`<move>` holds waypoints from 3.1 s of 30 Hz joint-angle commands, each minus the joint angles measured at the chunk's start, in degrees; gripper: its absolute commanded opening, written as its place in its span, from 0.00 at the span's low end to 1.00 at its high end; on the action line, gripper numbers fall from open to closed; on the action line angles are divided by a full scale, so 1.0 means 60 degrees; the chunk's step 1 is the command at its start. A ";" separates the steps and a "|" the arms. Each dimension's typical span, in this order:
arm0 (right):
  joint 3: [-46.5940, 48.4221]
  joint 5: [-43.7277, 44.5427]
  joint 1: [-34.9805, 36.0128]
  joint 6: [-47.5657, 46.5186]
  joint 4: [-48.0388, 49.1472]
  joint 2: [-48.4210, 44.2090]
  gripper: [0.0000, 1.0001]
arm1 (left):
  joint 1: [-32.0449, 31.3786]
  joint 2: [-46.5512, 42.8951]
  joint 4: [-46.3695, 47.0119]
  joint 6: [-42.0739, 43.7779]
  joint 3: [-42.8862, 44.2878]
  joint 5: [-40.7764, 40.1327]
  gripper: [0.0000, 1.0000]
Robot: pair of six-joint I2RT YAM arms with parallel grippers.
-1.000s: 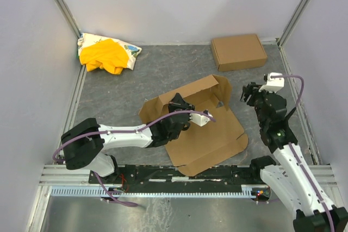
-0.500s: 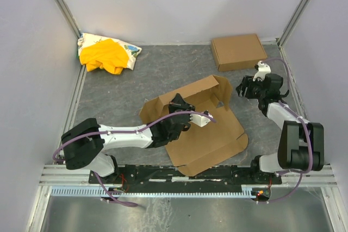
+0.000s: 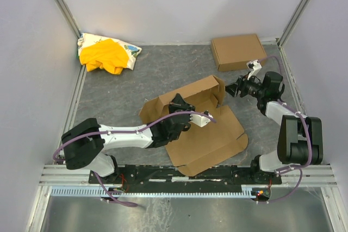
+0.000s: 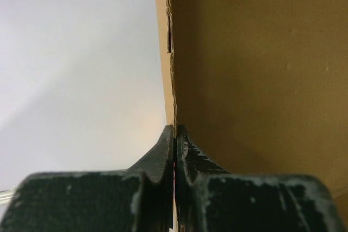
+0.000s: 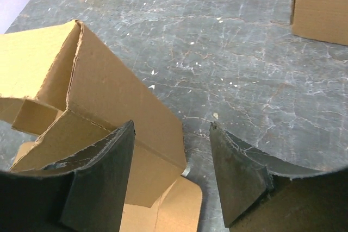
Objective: Fold the paper box
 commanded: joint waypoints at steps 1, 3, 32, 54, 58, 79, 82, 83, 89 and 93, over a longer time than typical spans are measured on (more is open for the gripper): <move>0.0270 -0.0556 0.0116 -0.0342 -0.0198 -0.0249 0.65 | -0.0083 0.0172 -0.0600 -0.0147 0.0157 0.0252 0.03; 0.0235 -0.0248 0.0219 -0.0847 -0.0865 -0.0534 0.66 | -0.0078 0.0156 -0.0663 -0.0162 0.0194 0.0255 0.03; -0.0464 -0.0094 0.2115 -0.1220 -0.0042 -0.0933 0.57 | -0.0363 0.0239 -0.1156 -0.0500 0.0579 -0.0042 0.03; -0.0943 0.3336 0.3840 -0.0348 0.1180 -0.0998 0.30 | -0.0685 0.0235 -0.1207 -0.0633 0.0811 -0.0030 0.03; -0.0800 0.3166 0.3938 -0.0405 0.1078 -0.0787 0.35 | -0.0735 0.0265 -0.1323 -0.0736 0.0927 0.0030 0.03; 0.0037 0.1260 0.4007 -0.0228 0.2099 0.0976 0.24 | -0.0741 -0.0115 -0.1684 -0.1111 0.0958 0.0262 0.03; 0.0452 0.1354 0.4041 0.0309 0.1631 0.1222 0.02 | -0.0744 -0.0131 -0.1734 -0.1138 0.1019 0.0252 0.03; 0.0444 0.1477 0.4124 0.0475 0.1683 0.1225 0.02 | -0.0735 -0.0125 -0.1748 -0.1156 0.1052 0.0228 0.03; -0.0276 0.2704 0.4802 0.0396 0.1652 0.0417 0.02 | -0.0746 -0.0127 -0.1826 -0.1129 0.1141 0.0121 0.03; -0.0541 0.3295 0.5215 0.0299 0.1014 -0.0269 0.02 | -0.0738 -0.0067 -0.1837 -0.1137 0.1214 -0.0181 0.03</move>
